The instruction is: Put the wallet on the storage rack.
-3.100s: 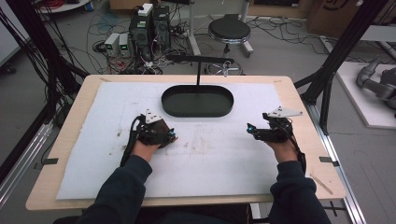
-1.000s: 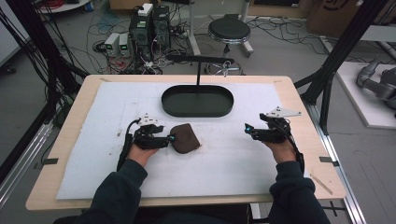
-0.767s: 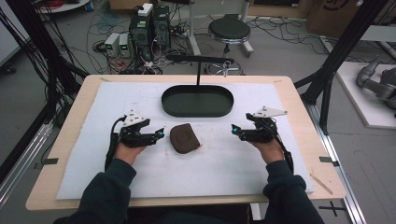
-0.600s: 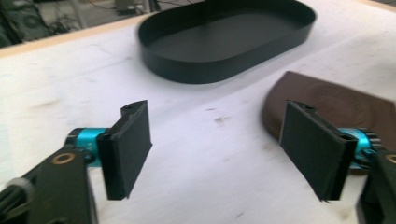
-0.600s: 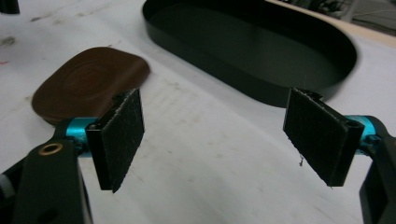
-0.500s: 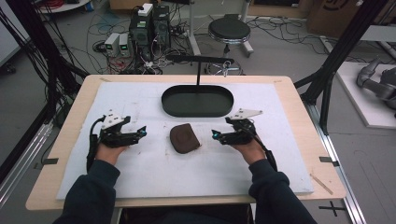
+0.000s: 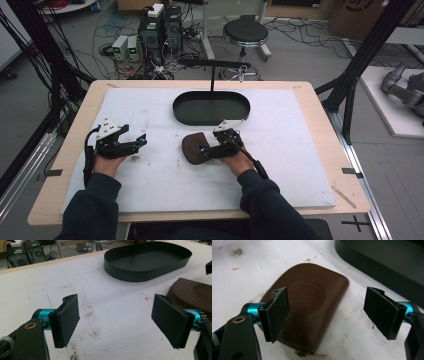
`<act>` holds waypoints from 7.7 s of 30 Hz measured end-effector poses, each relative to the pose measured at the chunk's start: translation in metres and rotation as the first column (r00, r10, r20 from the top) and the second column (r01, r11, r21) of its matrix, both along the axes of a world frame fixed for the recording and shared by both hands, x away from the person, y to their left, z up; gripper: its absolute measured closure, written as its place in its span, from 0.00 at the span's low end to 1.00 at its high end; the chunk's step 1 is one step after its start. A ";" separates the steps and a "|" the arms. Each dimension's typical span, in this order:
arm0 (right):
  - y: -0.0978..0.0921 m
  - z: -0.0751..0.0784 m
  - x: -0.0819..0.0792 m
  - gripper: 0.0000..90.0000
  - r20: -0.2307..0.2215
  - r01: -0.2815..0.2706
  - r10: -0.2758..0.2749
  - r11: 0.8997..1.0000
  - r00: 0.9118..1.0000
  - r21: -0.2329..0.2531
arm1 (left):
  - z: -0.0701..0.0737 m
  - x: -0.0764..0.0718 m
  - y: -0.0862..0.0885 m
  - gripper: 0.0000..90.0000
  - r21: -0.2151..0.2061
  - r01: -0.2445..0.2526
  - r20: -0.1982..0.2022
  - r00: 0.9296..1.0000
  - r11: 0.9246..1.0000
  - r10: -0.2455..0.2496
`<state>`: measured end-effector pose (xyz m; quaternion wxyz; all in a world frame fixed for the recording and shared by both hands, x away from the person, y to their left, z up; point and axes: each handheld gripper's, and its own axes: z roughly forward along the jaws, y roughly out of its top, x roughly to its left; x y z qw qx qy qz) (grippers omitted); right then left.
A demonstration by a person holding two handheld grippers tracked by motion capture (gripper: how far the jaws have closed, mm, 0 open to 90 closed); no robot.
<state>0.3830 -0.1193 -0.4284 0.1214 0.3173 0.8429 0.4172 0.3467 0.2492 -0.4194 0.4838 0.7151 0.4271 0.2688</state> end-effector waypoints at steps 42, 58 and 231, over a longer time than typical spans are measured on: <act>-0.009 0.018 0.004 0.84 -0.043 -0.107 0.108 0.993 0.993 0.043 | -0.003 -0.001 0.001 0.26 -0.022 0.005 -0.009 1.000 1.000 -0.005; -0.029 0.044 -0.005 0.89 0.140 -0.046 0.066 0.988 0.988 -0.146 | -0.002 -0.001 0.003 0.26 -0.033 0.005 -0.001 1.000 0.999 -0.005; -0.183 0.027 -0.040 0.24 0.222 0.283 -0.275 0.959 0.936 -0.007 | 0.005 -0.008 0.000 0.25 -0.073 0.038 0.078 0.996 0.997 -0.032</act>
